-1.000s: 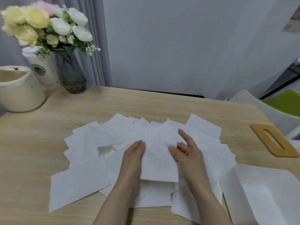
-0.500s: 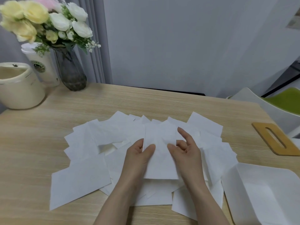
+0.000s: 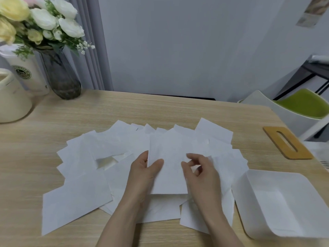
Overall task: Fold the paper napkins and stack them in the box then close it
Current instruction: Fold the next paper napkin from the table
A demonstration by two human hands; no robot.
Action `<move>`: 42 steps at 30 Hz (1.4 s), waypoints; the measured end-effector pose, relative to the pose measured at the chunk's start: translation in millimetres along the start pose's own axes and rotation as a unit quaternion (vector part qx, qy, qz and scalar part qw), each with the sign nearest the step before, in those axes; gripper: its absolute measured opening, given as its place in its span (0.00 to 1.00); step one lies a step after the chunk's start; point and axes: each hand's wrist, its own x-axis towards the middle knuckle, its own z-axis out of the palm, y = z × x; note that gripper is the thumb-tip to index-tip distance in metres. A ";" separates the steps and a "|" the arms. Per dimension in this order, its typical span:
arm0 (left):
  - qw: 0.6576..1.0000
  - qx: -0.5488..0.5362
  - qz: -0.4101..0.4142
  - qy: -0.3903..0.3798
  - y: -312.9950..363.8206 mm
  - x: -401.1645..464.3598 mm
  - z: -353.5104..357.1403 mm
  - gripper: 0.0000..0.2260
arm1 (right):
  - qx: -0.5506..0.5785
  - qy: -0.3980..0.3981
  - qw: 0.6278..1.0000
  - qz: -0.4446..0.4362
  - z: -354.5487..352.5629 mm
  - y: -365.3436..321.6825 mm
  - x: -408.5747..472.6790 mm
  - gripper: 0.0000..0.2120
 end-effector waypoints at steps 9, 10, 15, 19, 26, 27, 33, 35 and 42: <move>0.999 -0.025 -0.003 0.026 -1.9 2.6 -10.3 0.09 | -0.200 0.094 0.975 -0.012 -16.6 22.9 3.8 0.41; 0.999 -0.026 -0.004 0.028 -2.1 2.4 -10.8 0.08 | -0.202 0.098 0.974 -0.020 -16.2 22.1 3.2 0.42; 0.999 -0.022 -0.002 0.028 -2.0 2.0 -10.3 0.09 | -0.156 0.081 0.984 0.006 -17.6 19.4 6.1 0.44; 1.000 -0.018 -0.002 0.025 -1.3 2.7 -9.9 0.09 | -0.151 0.025 0.987 0.050 -22.5 24.4 8.8 0.32; 0.999 -0.018 -0.016 0.032 -4.9 3.4 -12.7 0.09 | -0.127 0.040 0.991 0.022 -20.4 26.2 12.8 0.17; 0.999 -0.017 -0.019 0.034 -5.6 3.6 -13.0 0.09 | -0.116 0.048 0.992 0.017 -19.1 24.7 12.8 0.17; 0.999 -0.008 -0.030 0.044 -6.6 4.7 -14.8 0.08 | 0.020 0.080 0.994 -0.073 -3.0 5.9 6.1 0.15; 0.998 -0.009 -0.030 0.051 -6.2 5.0 -15.5 0.08 | 0.065 0.048 0.986 -0.144 5.5 -1.7 0.4 0.19; 0.997 -0.064 -0.025 0.046 -0.5 2.2 -14.1 0.09 | -0.014 -0.082 0.947 -0.311 26.6 7.9 -8.8 0.24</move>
